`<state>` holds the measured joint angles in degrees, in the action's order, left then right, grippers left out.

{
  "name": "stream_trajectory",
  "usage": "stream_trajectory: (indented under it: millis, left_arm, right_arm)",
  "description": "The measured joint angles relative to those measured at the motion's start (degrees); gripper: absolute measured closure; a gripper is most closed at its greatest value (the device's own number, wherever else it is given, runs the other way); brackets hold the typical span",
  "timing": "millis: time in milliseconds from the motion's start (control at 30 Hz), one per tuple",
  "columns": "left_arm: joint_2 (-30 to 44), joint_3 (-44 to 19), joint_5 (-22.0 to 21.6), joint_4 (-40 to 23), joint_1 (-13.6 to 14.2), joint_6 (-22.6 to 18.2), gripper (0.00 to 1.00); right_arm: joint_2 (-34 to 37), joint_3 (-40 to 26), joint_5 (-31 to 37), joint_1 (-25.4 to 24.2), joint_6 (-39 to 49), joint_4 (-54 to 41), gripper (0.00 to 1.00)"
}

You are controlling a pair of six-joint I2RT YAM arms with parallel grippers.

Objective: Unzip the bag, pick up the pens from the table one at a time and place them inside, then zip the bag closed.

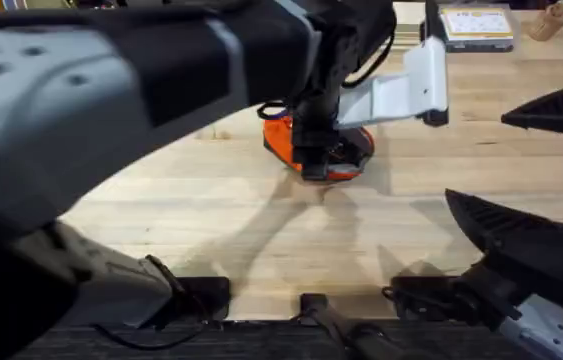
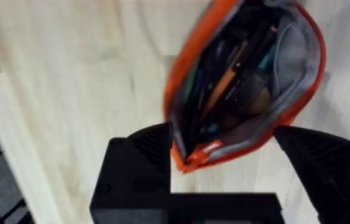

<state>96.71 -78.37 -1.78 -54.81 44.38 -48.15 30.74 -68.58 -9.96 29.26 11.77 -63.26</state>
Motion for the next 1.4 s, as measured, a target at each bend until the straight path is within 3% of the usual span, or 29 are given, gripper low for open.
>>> stream_trajectory:
  millis: [300,400,433,633,900,1167,1233,1400]
  left_arm:
    - [-9.83,0.0,-0.62,1.64,-0.55,2.34,0.007]
    - [-13.43,0.0,1.78,1.41,-2.74,2.56,0.007]
    - [-15.64,0.0,4.56,1.39,-5.95,2.7,0.007]
    - [-19.05,0.0,8.89,-1.78,-13.64,2.76,0.006]
    - [-20.96,0.0,10.6,-6.08,-19.17,1.93,0.006]
    - [-25.68,0.0,16.29,-11.99,-27.38,-3.98,0.005]
    - [-25.95,0.02,24.93,-14.55,-35.71,-11.37,0.005]
    - [-26.01,1.31,28.21,-14.86,-38.67,-14.56,0.005]
  right_arm:
    - [0.0,0.0,0.02,0.0,0.0,0.0,0.003]
    - [0.0,0.0,0.02,0.0,-0.01,0.0,0.003]
    - [0.0,0.0,0.02,0.0,-0.01,0.0,0.003]
    - [0.0,0.0,0.02,0.0,0.0,0.0,0.003]
    - [0.0,0.0,0.02,0.0,-0.02,-0.01,0.003]
    - [0.0,0.0,0.02,0.0,-0.02,0.0,0.003]
    - [0.0,0.0,0.02,0.0,-0.02,0.0,0.003]
    - [0.0,0.0,0.02,0.0,-0.22,0.0,0.003]
